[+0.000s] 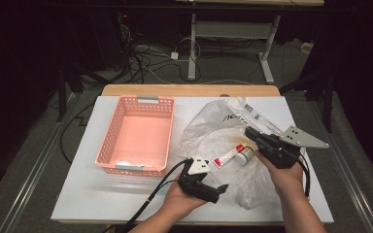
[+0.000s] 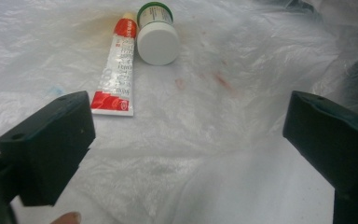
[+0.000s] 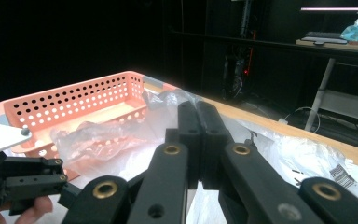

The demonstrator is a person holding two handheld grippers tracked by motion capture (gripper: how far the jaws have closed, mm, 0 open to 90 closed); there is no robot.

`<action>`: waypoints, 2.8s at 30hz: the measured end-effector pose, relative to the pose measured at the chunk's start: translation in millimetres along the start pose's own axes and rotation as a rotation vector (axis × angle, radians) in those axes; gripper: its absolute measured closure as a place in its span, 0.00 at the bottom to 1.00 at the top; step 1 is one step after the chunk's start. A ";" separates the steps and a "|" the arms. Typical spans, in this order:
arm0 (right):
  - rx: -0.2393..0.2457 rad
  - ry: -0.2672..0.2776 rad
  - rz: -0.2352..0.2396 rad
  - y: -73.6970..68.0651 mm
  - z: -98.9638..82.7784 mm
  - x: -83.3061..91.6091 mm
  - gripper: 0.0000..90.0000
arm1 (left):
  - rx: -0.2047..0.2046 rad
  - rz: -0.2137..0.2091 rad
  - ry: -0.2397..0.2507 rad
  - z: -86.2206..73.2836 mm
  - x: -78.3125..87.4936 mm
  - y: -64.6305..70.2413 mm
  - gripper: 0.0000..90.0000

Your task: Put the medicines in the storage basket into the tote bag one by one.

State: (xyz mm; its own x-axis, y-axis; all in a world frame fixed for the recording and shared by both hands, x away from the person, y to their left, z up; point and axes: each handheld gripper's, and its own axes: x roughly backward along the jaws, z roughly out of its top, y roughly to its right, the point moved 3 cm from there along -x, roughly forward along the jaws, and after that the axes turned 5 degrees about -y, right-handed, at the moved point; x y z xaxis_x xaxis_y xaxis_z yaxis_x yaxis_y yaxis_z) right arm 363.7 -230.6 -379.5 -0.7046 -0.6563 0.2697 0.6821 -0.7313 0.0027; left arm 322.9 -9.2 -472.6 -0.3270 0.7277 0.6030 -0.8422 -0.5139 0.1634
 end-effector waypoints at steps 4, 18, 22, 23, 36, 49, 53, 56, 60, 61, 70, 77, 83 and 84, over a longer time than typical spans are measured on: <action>-0.001 0.000 -0.002 0.1 -0.1 0.2 1.00 | -0.006 0.008 0.000 -1.1 7.4 1.1 0.00; -0.004 -0.005 -0.006 1.1 -0.5 1.1 1.00 | -0.011 0.005 0.016 -9.6 38.9 4.6 0.00; 0.001 0.000 -0.006 0.5 0.0 0.6 1.00 | -0.004 0.018 0.014 -10.8 46.0 2.6 0.00; 0.004 0.000 -0.007 0.6 0.1 1.0 1.00 | -0.004 0.023 0.017 -10.8 48.4 1.8 0.00; -0.003 0.002 -0.008 1.3 0.6 2.7 1.00 | 0.022 0.102 0.054 -11.9 77.9 -17.5 0.00; 0.001 0.007 -0.008 2.3 0.7 2.7 1.00 | 0.079 0.207 0.065 -16.2 103.4 -50.5 0.00; -0.003 0.004 -0.007 2.1 0.4 2.6 1.00 | 0.106 0.229 0.067 -19.1 110.3 -61.8 0.00; -0.005 0.003 -0.007 2.1 0.2 2.5 1.00 | 0.121 0.254 0.066 -21.4 115.6 -69.4 0.00; -0.003 0.004 -0.007 2.3 0.2 2.5 1.00 | 0.137 0.293 0.058 -25.0 123.2 -79.6 0.00; -0.003 0.004 -0.007 2.4 0.2 2.5 1.00 | 0.139 0.308 0.054 -26.3 125.3 -82.3 0.00; -0.003 0.008 -0.006 3.2 0.3 2.7 1.00 | 0.209 0.372 0.055 -38.1 145.8 -106.8 0.00; -0.010 0.008 -0.009 3.5 0.3 2.9 1.00 | 0.247 0.410 0.046 -48.5 158.2 -120.0 0.00; -0.010 0.007 -0.011 4.7 0.7 2.9 1.00 | 0.273 0.409 0.041 -52.2 161.5 -127.0 0.00; -0.014 0.009 -0.015 4.8 1.2 2.9 1.00 | 0.272 0.405 0.036 -51.8 160.4 -126.9 0.00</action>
State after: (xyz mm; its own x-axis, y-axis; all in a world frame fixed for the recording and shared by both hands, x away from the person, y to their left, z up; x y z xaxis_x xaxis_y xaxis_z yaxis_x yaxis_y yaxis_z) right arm 365.1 -235.7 -377.5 -0.7166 -0.6469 0.2608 0.6687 -0.7435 -0.0070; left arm 355.1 196.2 -437.0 -0.6240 0.4577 0.6333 -0.5033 -0.8554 0.1224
